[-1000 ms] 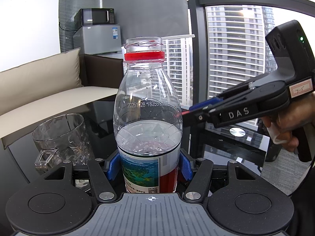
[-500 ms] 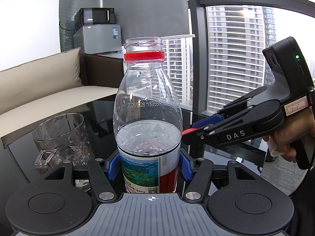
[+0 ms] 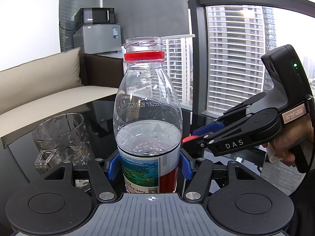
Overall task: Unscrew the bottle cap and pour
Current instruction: 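Lower the red cap toward the table beside the bottle with the right gripper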
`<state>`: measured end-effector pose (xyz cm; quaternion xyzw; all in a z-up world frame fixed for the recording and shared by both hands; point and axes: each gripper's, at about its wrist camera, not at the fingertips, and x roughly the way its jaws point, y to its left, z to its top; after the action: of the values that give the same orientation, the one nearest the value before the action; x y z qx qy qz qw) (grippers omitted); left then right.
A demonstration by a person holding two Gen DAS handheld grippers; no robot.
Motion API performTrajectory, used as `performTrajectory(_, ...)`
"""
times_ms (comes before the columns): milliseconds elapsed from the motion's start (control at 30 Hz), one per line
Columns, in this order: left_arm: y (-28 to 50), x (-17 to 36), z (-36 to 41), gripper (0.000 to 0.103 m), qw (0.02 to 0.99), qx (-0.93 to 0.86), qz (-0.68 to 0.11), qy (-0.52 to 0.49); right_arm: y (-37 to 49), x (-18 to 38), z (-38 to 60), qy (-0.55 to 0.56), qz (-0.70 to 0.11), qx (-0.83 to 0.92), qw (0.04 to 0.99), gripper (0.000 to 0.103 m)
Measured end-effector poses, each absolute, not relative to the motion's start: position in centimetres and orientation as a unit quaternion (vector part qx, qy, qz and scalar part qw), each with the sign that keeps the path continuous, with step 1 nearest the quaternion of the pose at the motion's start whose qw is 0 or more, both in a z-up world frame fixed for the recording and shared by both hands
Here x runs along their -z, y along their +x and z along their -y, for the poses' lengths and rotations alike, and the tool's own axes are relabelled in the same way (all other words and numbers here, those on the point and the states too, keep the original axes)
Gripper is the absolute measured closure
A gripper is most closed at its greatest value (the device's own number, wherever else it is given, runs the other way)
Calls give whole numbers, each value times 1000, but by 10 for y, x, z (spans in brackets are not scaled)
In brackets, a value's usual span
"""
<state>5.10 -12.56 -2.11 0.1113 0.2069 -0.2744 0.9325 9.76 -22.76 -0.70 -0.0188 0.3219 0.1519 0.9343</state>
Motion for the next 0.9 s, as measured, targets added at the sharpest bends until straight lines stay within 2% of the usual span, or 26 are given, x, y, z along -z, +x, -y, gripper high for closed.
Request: performTrajectory(900, 57, 22, 128, 46, 933, 274, -208, 110, 106, 20, 227, -19, -339, -151, 928, 70)
